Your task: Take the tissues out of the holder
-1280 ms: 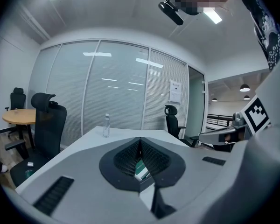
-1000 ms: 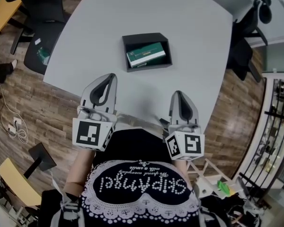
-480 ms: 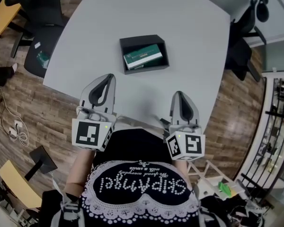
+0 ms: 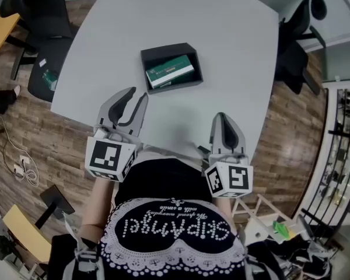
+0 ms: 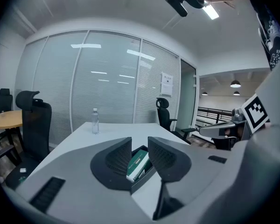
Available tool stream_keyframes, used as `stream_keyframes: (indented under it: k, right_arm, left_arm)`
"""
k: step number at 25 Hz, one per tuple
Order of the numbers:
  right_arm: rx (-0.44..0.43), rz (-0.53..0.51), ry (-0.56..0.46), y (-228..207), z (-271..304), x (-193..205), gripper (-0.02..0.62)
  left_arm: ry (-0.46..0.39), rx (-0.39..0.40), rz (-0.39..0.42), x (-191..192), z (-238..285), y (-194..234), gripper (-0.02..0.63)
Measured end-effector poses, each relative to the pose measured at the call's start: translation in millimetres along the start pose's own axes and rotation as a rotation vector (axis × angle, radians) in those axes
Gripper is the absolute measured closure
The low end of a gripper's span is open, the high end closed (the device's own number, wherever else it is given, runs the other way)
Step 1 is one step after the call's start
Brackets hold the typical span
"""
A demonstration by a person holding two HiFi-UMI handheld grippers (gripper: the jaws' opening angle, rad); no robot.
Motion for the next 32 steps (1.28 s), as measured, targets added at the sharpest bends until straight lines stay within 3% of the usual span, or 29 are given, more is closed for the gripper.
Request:
stream_keyframes:
  k: [10, 32]
  right_arm:
    - [0.058, 0.025, 0.004, -14.7, -3.1, 1.6, 0.561]
    - [0.147, 0.074, 0.013, -37.6, -9.7, 5.6, 0.56]
  left_arm:
    - [0.118, 0.109, 0.048, 8.8, 36.3, -4.4, 0.339]
    - [0.253, 0.207, 0.144, 31.5, 113.2, -10.9, 0.268]
Point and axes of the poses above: the fingertips, and each gripper's own axes: z forward along the fingers, y to its left, x out of its underside, the point moved 6 cm from there along -z, backward along the fingers, and after that the axes turned 4 degrees about -x, right-handed, at the moved point
